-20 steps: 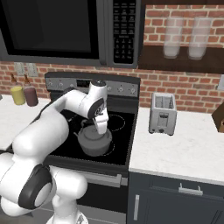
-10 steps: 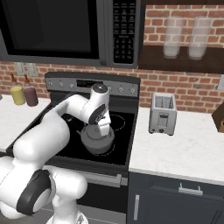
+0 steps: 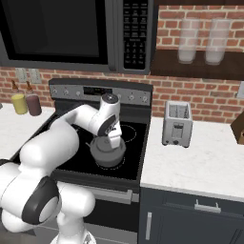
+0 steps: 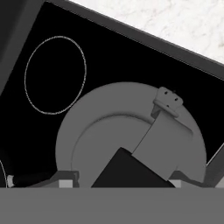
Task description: Pick the kettle from the counter and place it on a stove burner. Then turn the burner on.
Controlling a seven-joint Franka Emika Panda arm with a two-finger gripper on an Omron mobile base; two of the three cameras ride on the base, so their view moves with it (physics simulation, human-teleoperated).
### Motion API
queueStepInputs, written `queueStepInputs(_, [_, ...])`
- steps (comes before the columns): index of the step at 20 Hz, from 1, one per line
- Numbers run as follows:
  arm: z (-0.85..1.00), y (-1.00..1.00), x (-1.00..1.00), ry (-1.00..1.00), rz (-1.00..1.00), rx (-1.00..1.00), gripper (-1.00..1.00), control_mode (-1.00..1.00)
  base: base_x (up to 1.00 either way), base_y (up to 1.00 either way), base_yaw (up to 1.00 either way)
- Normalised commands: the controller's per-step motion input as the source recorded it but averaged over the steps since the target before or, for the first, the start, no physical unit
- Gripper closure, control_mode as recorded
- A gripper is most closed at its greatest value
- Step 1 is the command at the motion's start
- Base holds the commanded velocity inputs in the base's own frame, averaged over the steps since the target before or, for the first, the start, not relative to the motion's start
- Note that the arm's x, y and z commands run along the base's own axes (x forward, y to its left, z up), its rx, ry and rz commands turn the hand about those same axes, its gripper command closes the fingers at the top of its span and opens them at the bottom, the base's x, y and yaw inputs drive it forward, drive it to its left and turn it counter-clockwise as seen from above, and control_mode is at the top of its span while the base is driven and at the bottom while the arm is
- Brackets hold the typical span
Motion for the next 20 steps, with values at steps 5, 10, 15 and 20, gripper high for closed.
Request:
queueStepInputs(5, [-0.12,0.0,0.28,0.02,0.0,-0.01,1.0,-1.0,0.0,0.0,0.0])
queueStepInputs(10, [0.0,0.0,0.08,0.0,0.0,0.0,-1.0,-1.0,0.0,0.0,0.0])
queueStepInputs(15, [0.0,0.0,0.0,0.0,0.0,0.0,-1.0,-1.0,0.0,0.0,0.0])
queueStepInputs(20, [0.27,-0.02,0.0,-0.05,0.0,0.01,-1.0,-1.0,0.0,0.0,0.0])
